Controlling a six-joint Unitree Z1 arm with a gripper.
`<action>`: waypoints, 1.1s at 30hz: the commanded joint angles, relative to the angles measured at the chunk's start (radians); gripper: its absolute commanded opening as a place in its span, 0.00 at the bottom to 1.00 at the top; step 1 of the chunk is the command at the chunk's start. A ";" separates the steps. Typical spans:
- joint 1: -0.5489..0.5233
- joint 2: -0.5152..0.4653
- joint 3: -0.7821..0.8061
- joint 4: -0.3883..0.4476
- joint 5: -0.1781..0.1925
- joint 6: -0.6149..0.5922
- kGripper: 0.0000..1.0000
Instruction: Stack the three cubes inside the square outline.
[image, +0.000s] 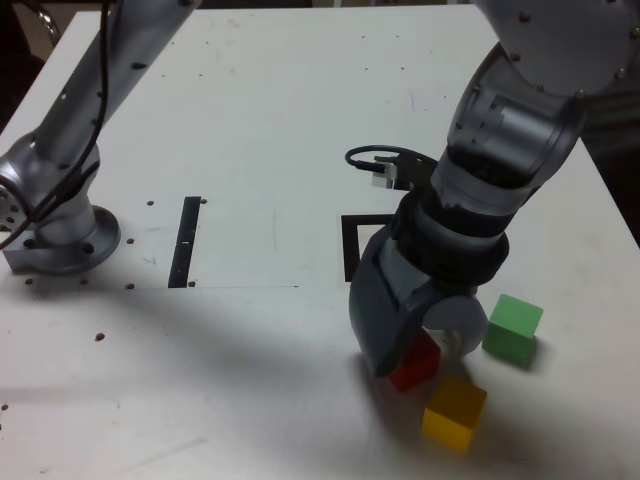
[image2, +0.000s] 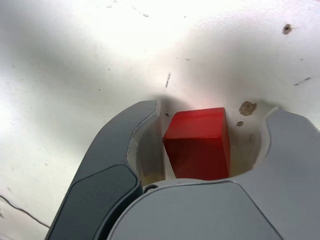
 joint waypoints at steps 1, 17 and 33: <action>0.002 0.006 -0.004 -0.003 0.003 0.003 0.30; 0.002 0.007 -0.008 0.000 0.005 0.008 0.28; 0.008 -0.116 0.006 0.089 0.064 0.122 0.29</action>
